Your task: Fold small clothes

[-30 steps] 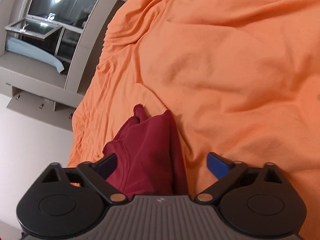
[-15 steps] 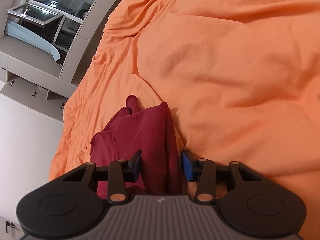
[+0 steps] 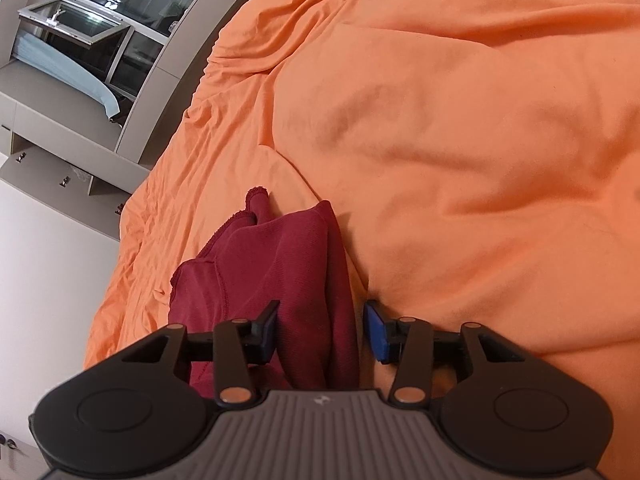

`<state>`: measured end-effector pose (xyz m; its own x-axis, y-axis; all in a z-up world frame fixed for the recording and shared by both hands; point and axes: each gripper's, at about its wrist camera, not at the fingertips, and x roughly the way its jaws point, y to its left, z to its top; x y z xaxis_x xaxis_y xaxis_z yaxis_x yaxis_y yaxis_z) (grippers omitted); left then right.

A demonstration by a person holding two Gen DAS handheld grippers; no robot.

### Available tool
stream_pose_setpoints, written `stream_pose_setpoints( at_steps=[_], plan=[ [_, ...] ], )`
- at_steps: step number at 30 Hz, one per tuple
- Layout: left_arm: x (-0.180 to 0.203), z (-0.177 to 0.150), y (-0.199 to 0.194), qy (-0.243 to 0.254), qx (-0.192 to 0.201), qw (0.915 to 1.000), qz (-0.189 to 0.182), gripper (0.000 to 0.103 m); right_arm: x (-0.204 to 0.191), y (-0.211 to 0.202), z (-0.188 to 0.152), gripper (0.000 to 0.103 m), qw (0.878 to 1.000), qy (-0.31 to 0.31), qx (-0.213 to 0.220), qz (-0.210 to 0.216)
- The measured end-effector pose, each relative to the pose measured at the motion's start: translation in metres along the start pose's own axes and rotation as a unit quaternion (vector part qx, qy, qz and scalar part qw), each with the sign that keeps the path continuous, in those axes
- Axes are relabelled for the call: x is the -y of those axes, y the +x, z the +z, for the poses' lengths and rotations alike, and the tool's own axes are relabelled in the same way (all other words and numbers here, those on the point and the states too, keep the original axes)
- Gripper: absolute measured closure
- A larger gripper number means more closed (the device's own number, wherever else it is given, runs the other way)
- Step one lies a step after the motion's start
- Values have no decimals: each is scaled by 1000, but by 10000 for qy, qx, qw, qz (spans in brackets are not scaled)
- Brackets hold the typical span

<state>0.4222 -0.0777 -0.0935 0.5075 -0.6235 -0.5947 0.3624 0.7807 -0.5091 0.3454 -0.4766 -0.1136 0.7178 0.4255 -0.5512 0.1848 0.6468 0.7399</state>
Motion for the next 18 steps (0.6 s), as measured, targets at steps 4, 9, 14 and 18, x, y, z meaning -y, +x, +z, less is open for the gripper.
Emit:
stream_pose_setpoints(
  at_steps=[4, 9, 14, 18],
  plan=[
    [2, 0, 0, -5, -29, 10000, 50, 4, -2, -1, -2, 53, 9999, -132, 52, -75],
    [4, 1, 1, 15, -37, 9999, 94, 4, -4, -1, -4, 52, 9996, -227, 110, -135],
    [4, 1, 1, 15, -39, 9999, 93, 4, -6, -1, -5, 52, 9993, -288, 143, -168],
    [4, 1, 1, 13, -38, 9999, 96, 4, -9, -1, -6, 60, 9988, -400, 176, -208]
  ],
)
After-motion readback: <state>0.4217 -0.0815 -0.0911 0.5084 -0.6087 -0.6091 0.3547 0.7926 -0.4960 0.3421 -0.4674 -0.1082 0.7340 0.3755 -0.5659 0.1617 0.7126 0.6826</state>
